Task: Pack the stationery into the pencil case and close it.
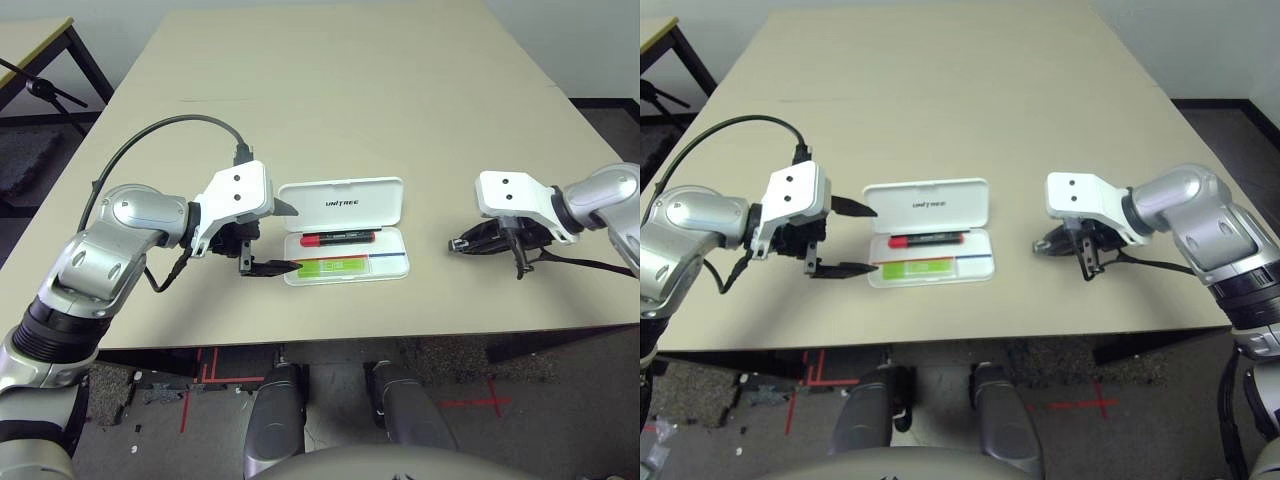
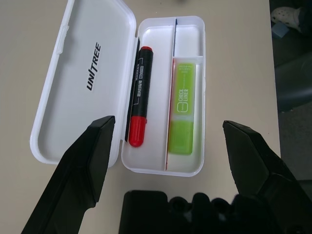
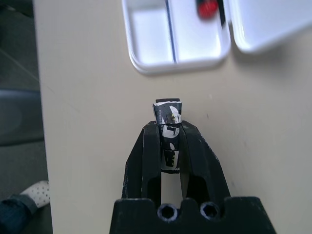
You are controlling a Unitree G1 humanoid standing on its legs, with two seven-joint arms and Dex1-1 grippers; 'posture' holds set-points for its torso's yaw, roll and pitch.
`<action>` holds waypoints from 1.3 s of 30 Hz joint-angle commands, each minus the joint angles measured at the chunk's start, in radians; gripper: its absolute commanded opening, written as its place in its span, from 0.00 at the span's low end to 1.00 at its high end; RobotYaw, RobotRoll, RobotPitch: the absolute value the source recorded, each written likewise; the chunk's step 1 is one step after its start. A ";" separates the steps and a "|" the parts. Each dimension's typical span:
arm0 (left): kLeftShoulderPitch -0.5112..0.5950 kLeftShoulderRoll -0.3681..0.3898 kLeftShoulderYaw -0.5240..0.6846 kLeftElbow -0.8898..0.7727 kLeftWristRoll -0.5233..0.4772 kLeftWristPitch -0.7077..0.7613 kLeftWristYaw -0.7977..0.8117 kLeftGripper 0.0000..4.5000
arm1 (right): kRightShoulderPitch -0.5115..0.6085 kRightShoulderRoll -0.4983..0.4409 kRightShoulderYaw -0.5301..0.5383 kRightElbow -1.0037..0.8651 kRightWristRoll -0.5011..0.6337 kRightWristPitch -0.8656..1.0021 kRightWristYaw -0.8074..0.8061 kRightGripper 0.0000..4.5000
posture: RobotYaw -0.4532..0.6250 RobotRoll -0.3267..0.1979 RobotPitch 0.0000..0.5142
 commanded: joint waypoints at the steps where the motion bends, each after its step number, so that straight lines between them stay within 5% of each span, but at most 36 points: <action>1: 0.005 0.008 -0.015 -0.001 0.011 0.004 0.004 1.00 | -0.021 0.030 -0.005 -0.034 0.021 0.005 0.030 0.06 | 0.41 0.62 0.24; 20: 0.038 0.011 -0.008 -0.035 0.013 0.024 0.032 1.00 | -0.082 0.227 0.075 0.047 -0.093 -0.063 -0.002 0.06 | 0.44 0.62 0.24; 38: 0.042 0.012 -0.008 -0.044 0.012 0.034 0.039 1.00 | -0.062 0.298 0.119 0.062 -0.151 -0.077 -0.018 0.06 | 0.44 0.62 0.24; 39: 0.042 0.012 -0.008 -0.043 0.012 0.033 0.038 1.00 | -0.062 0.299 0.119 0.062 -0.153 -0.078 -0.017 0.13 | 0.44 0.62 0.24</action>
